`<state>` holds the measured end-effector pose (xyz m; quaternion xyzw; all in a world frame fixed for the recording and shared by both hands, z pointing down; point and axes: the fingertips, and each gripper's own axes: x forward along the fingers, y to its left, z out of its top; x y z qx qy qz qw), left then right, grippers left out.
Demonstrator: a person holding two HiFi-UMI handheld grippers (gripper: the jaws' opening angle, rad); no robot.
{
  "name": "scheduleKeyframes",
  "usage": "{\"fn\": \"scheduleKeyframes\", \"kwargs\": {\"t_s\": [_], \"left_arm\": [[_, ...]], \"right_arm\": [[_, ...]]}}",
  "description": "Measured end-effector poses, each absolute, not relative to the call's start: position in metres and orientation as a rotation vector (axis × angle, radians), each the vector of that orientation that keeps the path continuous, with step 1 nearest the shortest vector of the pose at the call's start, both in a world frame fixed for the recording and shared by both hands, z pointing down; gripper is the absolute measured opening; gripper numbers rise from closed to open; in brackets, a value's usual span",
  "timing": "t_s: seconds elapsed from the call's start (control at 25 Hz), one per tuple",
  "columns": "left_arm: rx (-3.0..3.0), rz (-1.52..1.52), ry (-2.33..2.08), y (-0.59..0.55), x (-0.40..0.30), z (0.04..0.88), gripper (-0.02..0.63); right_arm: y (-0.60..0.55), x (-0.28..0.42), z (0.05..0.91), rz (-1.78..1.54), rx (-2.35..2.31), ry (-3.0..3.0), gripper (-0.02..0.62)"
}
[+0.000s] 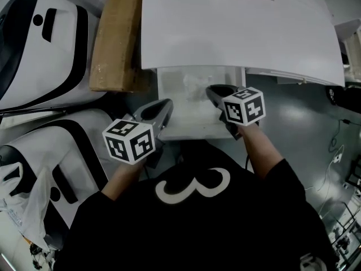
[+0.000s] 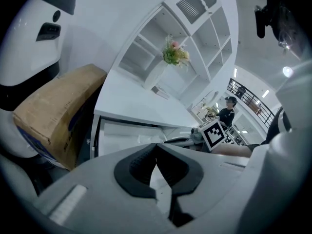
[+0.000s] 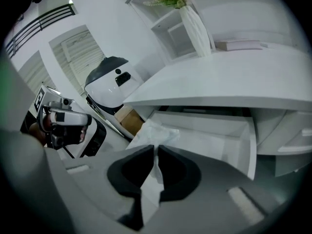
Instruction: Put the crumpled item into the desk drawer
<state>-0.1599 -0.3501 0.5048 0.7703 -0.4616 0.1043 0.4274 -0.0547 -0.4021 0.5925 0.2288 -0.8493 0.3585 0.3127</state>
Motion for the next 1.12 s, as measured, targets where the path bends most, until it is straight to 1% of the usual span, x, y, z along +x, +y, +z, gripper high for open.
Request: {"fn": "scheduleKeyframes", "kwargs": {"t_s": [0.72, 1.12], "left_arm": [[1.866, 0.264, -1.155, -0.365, -0.176, 0.533, 0.011], [1.828, 0.245, -1.169, -0.368, -0.193, 0.547, 0.011]], "right_arm": [[-0.418, -0.051, 0.687, 0.899, 0.569, -2.036, 0.031], [-0.418, -0.046, 0.718, 0.911, 0.581, -1.963, 0.032]]}}
